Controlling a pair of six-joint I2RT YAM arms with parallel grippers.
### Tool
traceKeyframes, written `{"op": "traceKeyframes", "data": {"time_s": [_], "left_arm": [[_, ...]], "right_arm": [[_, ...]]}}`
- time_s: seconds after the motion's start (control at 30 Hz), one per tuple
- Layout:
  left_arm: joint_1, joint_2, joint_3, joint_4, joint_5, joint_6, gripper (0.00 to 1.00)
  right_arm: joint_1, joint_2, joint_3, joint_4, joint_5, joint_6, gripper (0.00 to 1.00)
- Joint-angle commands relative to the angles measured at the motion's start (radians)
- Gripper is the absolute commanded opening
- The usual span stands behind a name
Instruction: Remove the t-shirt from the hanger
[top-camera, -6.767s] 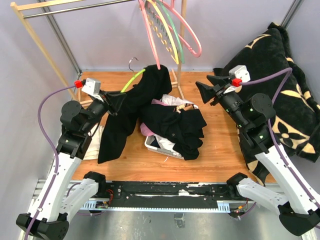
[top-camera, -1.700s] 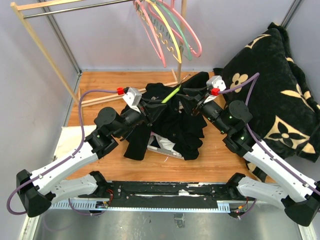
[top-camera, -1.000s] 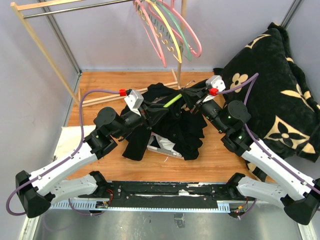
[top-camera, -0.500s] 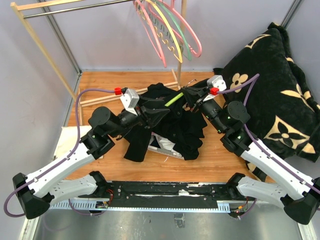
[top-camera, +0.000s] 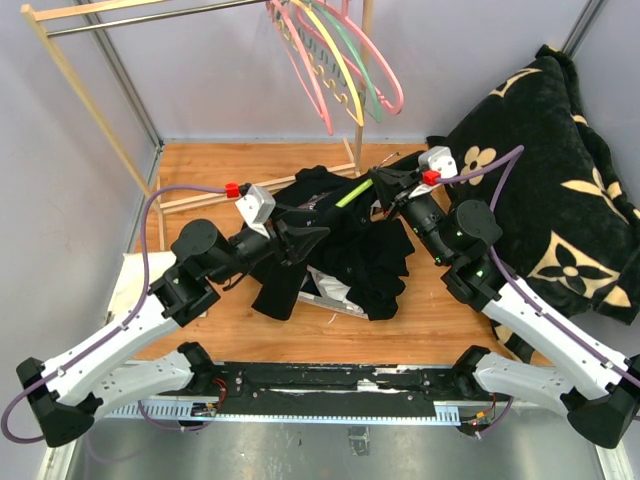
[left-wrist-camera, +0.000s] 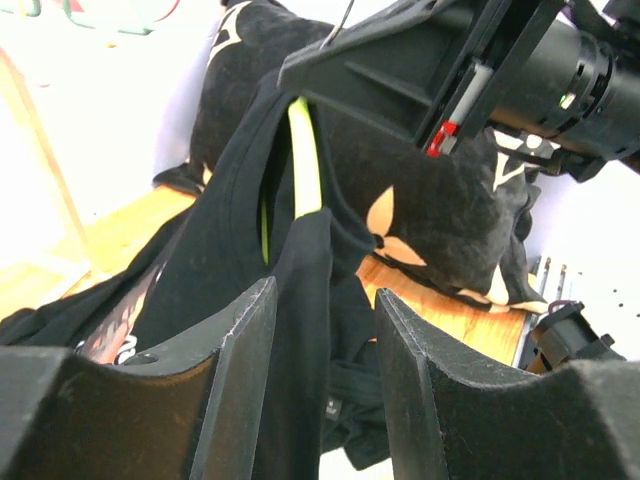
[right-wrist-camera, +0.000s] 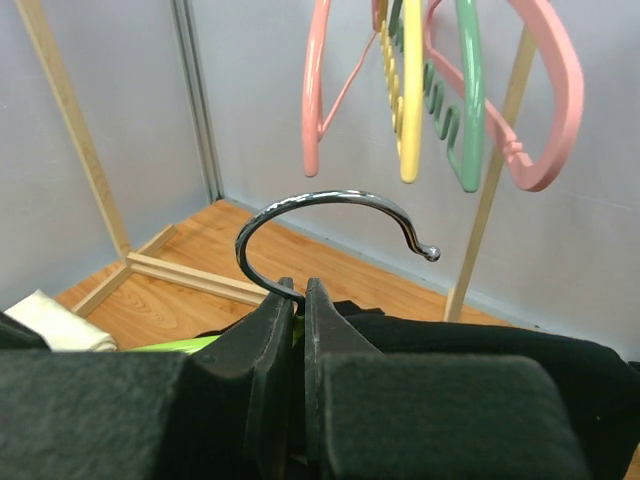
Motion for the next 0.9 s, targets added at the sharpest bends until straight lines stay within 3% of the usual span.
{"op": "traceKeyframes", "data": {"time_s": [0.0,0.5,0.73,0.87], "left_arm": [[-0.008,-0.065,-0.033,-0.055,-0.064,0.012,0.49],[-0.008,-0.162,-0.132,-0.177,-0.081,-0.038,0.48],[-0.008,-0.203,-0.173,-0.21,-0.097,-0.057,0.25],[-0.007,-0.228,-0.196,-0.233,-0.101,-0.075,0.23]], "right_arm": [[0.007,-0.031,0.072,0.063,0.087,-0.052,0.01],[0.005,0.016,0.191,0.045,0.153,-0.116,0.01],[0.004,0.046,0.223,0.044,0.163,-0.126,0.01],[-0.004,0.057,0.238,0.039,0.167,-0.126,0.01]]}}
